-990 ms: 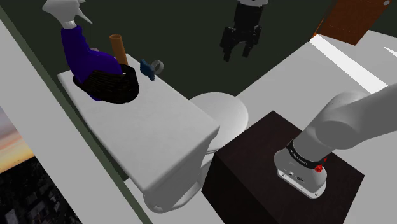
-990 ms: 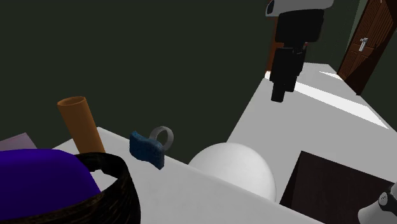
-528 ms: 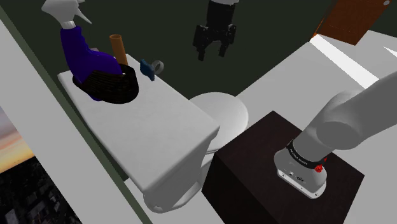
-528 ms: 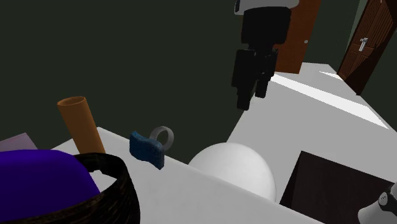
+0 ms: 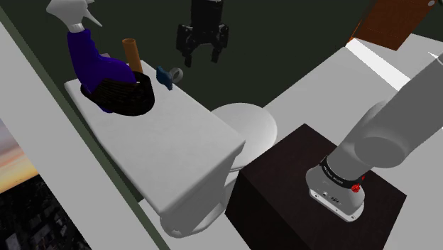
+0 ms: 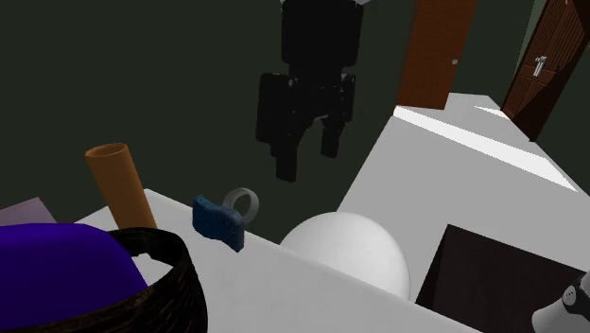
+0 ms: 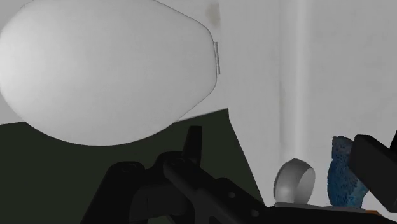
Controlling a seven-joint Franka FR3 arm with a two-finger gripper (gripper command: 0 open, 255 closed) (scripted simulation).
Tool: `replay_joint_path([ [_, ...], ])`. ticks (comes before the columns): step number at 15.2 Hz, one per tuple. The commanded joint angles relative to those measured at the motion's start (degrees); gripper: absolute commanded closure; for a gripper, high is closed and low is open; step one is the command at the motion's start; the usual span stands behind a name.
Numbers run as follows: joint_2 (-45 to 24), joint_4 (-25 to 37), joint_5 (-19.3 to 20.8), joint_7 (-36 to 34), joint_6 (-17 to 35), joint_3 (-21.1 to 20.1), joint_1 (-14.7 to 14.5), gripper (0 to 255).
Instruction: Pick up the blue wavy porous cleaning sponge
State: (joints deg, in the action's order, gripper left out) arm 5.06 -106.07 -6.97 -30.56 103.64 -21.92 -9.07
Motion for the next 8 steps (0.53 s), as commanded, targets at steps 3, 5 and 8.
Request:
replay_joint_path([
  [3, -8.5, 9.4, 3.4, -4.1, -0.2, -2.5, -2.0, 0],
  [5, -12.8, 14.6, 5.5, -6.1, -0.8, -3.4, -3.5, 0],
  [8, -16.0, 17.7, 7.0, -7.4, -0.6, -3.8, -4.8, 0],
])
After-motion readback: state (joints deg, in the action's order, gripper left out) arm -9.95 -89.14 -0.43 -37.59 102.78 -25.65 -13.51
